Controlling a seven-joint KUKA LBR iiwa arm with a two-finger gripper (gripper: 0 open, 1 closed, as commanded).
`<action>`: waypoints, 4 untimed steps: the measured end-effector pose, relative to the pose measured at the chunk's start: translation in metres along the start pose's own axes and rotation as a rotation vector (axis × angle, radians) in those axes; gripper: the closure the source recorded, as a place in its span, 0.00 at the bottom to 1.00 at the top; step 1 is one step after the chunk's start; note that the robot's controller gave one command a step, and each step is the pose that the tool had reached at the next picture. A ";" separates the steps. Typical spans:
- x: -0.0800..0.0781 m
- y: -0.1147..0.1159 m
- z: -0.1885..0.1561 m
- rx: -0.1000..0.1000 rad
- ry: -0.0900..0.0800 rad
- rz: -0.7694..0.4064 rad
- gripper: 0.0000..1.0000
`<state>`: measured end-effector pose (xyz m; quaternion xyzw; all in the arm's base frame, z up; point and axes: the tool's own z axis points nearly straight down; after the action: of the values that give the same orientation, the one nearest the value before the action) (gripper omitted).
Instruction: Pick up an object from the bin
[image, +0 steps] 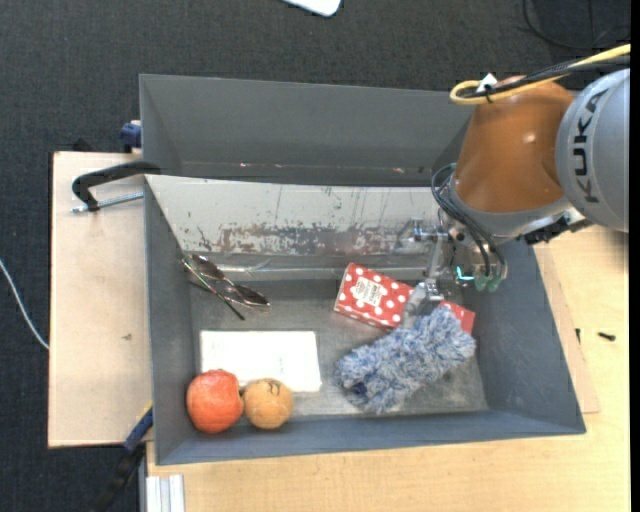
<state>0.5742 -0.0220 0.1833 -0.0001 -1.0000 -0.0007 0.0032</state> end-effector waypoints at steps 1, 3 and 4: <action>-0.002 0.000 -0.004 0.001 -0.008 -0.001 0.00; 0.053 -0.032 0.105 0.004 -0.047 -0.262 0.00; 0.052 -0.032 0.102 0.005 -0.046 -0.264 0.00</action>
Offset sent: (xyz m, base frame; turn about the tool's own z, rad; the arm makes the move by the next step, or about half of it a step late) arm -0.0538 -0.0356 -0.1133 -0.2290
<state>0.5218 -0.0537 0.0814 0.1314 -0.9911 0.0016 -0.0201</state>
